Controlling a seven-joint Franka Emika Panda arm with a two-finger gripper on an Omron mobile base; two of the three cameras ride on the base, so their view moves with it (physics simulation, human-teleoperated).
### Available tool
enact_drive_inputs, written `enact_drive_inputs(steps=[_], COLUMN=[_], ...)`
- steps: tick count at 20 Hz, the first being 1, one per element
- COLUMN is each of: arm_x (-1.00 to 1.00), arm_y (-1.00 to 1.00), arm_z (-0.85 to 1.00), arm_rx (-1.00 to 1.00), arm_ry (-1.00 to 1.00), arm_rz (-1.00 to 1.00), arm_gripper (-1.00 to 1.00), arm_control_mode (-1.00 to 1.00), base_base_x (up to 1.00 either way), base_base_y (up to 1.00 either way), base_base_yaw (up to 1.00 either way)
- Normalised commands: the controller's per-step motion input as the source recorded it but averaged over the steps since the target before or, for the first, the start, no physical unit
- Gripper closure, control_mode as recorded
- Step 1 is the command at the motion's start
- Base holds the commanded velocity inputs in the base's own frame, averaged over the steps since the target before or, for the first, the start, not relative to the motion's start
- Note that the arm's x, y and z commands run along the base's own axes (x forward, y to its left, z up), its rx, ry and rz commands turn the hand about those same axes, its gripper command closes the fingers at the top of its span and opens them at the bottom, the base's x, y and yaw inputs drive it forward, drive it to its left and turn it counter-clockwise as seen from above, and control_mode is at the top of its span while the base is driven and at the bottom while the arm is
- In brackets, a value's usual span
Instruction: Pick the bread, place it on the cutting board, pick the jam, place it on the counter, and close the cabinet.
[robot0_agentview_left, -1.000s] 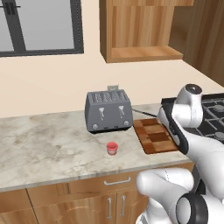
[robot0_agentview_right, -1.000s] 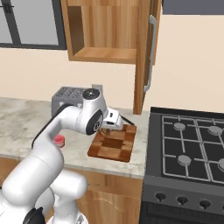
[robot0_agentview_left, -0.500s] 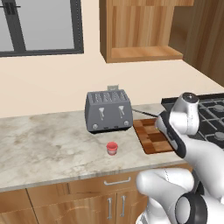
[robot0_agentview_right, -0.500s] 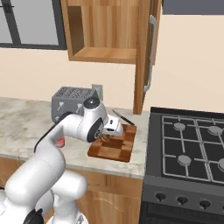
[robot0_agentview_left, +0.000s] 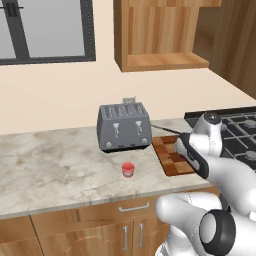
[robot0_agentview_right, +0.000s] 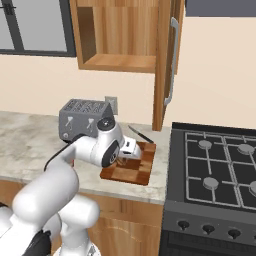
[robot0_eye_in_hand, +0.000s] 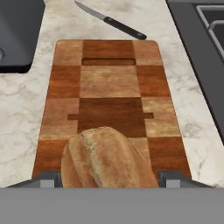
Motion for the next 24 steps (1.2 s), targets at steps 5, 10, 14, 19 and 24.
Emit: enact_drive_inputs(steps=[5,10,14,19,24], arm_x=[0.14,0.14,0.13,0.11,0.05], arm_y=[0.00,0.00,0.00,0.00,0.00], arm_z=[-0.22,-0.22,-0.21,-0.21,-0.17], arm_rx=[0.00,0.00,0.00,0.00,0.00], arm_ry=[0.00,0.00,0.00,0.00,0.00], arm_rz=[0.00,0.00,0.00,0.00,0.00], arm_gripper=[1.00,1.00,1.00,1.00,1.00], arm_control_mode=[-1.00,-1.00,-1.00,-1.00,-1.00], base_base_x=[0.00,0.00,0.00,0.00,0.00], base_base_y=[0.00,0.00,0.00,0.00,0.00], base_base_yaw=[0.00,0.00,0.00,0.00,0.00])
